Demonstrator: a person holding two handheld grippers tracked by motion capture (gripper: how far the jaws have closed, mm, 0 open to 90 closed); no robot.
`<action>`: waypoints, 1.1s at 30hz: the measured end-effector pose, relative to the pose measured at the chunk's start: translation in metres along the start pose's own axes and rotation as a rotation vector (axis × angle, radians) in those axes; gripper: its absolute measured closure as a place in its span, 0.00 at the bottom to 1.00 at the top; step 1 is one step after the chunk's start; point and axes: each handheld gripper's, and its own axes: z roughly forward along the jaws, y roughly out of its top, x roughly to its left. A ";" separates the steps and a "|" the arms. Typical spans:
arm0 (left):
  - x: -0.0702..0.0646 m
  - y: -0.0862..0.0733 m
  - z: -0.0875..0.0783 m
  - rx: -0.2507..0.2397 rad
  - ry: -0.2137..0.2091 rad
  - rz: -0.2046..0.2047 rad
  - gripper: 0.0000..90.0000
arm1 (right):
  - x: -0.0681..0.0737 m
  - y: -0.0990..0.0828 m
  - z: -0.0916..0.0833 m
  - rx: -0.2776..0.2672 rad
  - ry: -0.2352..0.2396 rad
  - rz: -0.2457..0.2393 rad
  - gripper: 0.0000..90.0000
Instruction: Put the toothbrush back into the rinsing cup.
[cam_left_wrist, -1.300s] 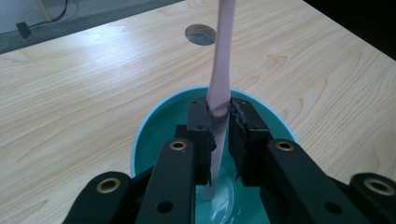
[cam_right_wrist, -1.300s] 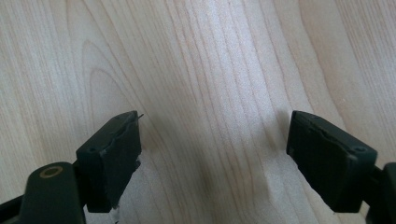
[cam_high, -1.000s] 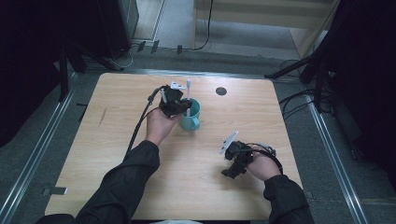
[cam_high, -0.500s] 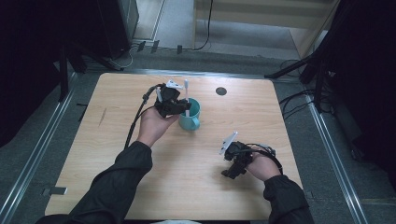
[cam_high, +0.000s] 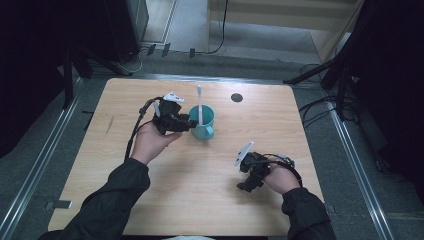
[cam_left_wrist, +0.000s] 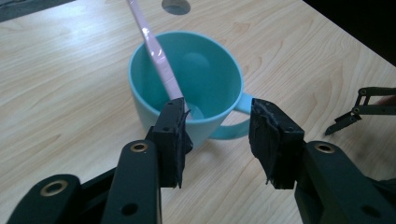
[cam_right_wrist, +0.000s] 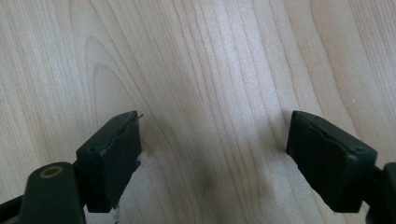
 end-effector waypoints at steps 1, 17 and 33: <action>0.001 -0.001 -0.001 0.007 0.000 0.001 0.60 | 0.000 0.000 0.000 0.000 -0.001 0.000 0.20; 0.009 -0.037 -0.025 0.021 -0.046 -0.030 0.43 | 0.001 0.000 -0.001 -0.005 -0.001 0.000 0.20; 0.012 -0.072 -0.035 0.060 0.004 -0.011 0.41 | 0.001 0.000 -0.002 -0.006 -0.005 -0.002 0.20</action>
